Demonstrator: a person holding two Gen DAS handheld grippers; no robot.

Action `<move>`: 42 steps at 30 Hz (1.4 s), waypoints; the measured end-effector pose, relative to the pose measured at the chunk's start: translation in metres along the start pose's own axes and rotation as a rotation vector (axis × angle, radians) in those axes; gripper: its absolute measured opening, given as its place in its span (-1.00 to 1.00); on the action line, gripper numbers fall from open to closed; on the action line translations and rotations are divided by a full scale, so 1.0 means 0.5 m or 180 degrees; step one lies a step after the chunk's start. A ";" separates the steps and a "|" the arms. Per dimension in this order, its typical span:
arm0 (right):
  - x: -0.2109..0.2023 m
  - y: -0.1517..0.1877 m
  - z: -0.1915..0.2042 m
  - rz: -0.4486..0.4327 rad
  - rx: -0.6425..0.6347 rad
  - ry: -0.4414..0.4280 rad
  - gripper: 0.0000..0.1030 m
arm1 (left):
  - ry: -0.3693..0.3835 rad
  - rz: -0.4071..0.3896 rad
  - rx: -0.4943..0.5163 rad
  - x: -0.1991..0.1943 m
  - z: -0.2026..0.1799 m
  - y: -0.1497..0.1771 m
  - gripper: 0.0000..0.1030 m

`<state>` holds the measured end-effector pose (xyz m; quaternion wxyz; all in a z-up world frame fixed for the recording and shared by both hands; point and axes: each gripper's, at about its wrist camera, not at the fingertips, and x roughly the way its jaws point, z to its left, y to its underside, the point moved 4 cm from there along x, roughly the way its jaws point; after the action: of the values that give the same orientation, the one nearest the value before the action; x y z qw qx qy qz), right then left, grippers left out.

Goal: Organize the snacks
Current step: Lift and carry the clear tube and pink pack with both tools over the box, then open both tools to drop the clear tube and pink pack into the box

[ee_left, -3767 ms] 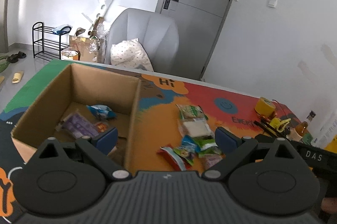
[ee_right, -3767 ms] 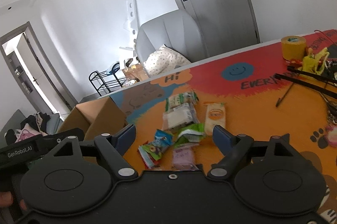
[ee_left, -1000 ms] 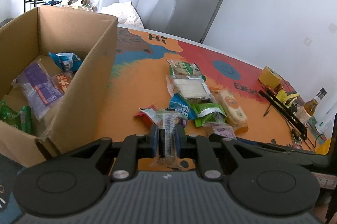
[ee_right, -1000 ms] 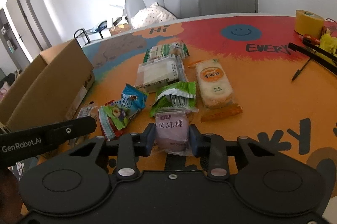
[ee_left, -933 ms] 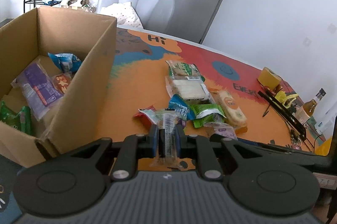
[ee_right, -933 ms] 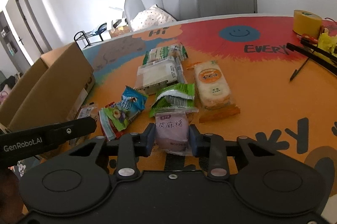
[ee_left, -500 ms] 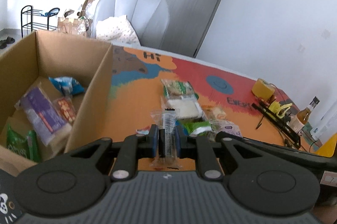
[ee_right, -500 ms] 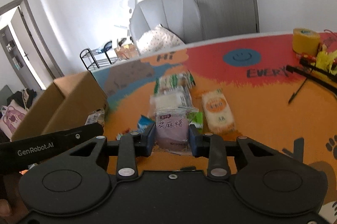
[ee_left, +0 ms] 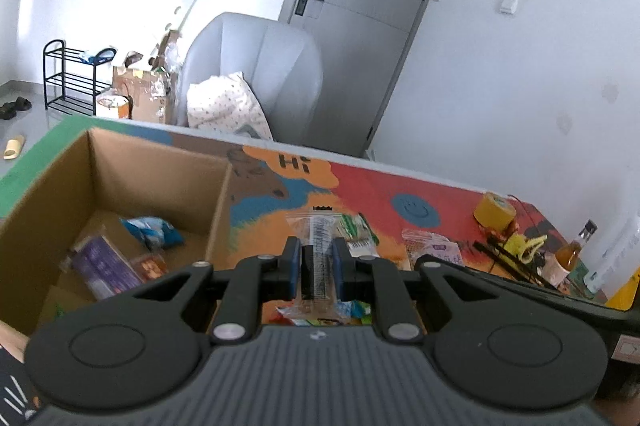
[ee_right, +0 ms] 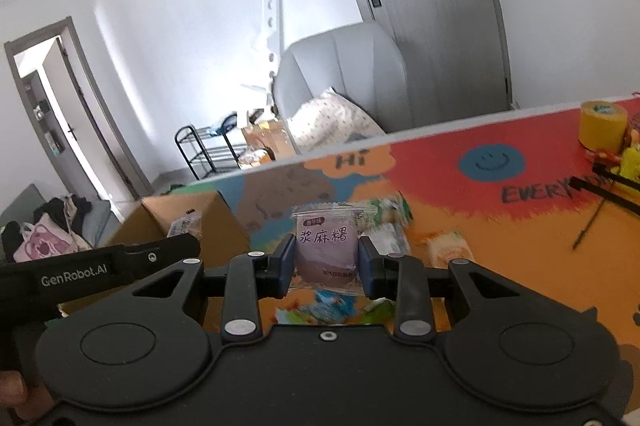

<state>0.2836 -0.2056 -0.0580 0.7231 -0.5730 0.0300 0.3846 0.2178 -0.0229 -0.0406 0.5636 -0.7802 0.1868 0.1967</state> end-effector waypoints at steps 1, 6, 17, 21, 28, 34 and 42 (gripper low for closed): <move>0.000 -0.003 0.006 -0.0019 -0.0010 -0.0015 -0.40 | 0.0000 -0.0018 0.0000 -0.003 0.002 -0.004 -0.69; 0.006 -0.011 0.037 -0.0046 -0.0071 -0.0099 -0.40 | -0.0026 -0.0097 -0.0020 -0.020 0.021 -0.021 -0.70; 0.026 -0.027 0.102 -0.0074 -0.0186 -0.0232 -0.40 | -0.0198 -0.0184 -0.0174 -0.046 0.096 -0.041 -0.69; 0.036 -0.028 0.126 -0.0060 -0.0226 -0.0286 -0.40 | -0.0252 -0.0184 -0.0219 -0.054 0.126 -0.045 -0.69; 0.052 -0.024 0.172 -0.0013 -0.0301 -0.0375 -0.40 | -0.0359 -0.0172 -0.0337 -0.064 0.180 -0.050 -0.69; 0.062 -0.019 0.210 0.0022 -0.0358 -0.0464 -0.40 | -0.0431 -0.0119 -0.0432 -0.069 0.214 -0.046 -0.67; 0.086 -0.018 0.252 0.0056 -0.0462 -0.0523 -0.40 | -0.0485 -0.0148 -0.0533 -0.088 0.242 -0.038 -0.52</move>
<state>0.2691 -0.0760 -0.0285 0.6763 -0.5901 -0.0523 0.4377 0.1784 0.1012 -0.0370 0.5134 -0.8115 0.1082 0.2572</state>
